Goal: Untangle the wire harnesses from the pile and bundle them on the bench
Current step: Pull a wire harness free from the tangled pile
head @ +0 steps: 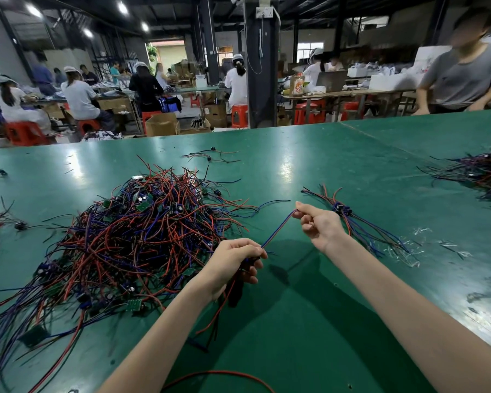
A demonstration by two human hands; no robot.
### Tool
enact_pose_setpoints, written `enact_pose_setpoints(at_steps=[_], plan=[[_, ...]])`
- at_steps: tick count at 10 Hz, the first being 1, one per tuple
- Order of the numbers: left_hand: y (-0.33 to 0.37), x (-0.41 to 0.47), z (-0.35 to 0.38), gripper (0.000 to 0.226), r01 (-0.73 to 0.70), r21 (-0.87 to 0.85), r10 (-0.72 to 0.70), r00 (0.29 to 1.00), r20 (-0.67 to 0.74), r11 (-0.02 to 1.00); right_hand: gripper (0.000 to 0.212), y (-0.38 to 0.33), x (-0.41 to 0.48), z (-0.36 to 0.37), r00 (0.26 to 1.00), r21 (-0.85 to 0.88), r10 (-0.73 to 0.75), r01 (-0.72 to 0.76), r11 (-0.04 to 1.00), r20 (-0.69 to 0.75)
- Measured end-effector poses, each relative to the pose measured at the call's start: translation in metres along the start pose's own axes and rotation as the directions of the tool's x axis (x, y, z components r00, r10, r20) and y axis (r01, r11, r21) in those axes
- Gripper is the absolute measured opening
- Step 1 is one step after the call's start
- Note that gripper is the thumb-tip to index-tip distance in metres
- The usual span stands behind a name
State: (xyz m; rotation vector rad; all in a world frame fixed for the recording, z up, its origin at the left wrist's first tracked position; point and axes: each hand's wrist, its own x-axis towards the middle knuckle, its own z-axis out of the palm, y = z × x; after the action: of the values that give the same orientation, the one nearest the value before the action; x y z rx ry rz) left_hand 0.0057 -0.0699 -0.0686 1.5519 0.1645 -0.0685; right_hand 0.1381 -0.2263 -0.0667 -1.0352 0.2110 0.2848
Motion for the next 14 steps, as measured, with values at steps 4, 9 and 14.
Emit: enact_pose_setpoints(at_steps=[4, 9, 14], plan=[[-0.0005, 0.0016, -0.0005, 0.021, 0.004, 0.004, -0.005, 1.0, 0.004, 1.0, 0.02, 0.0018, -0.0006, -0.0008, 1.0, 0.048, -0.007, 0.008, 0.999, -0.021], [-0.0014, 0.0017, -0.0026, 0.022, 0.009, 0.021, -0.01, 1.0, 0.014, 1.0, 0.017, 0.0075, 0.0045, -0.0052, 0.978, -0.178, -0.203, 0.193, 0.965, -0.043], [-0.0025, 0.0018, 0.0001, 0.023, 0.029, 0.016, -0.03, 0.997, 0.076, 0.999, 0.024, 0.0028, 0.0005, -0.0011, 0.987, 0.192, 0.131, -0.146, 0.97, 0.09]])
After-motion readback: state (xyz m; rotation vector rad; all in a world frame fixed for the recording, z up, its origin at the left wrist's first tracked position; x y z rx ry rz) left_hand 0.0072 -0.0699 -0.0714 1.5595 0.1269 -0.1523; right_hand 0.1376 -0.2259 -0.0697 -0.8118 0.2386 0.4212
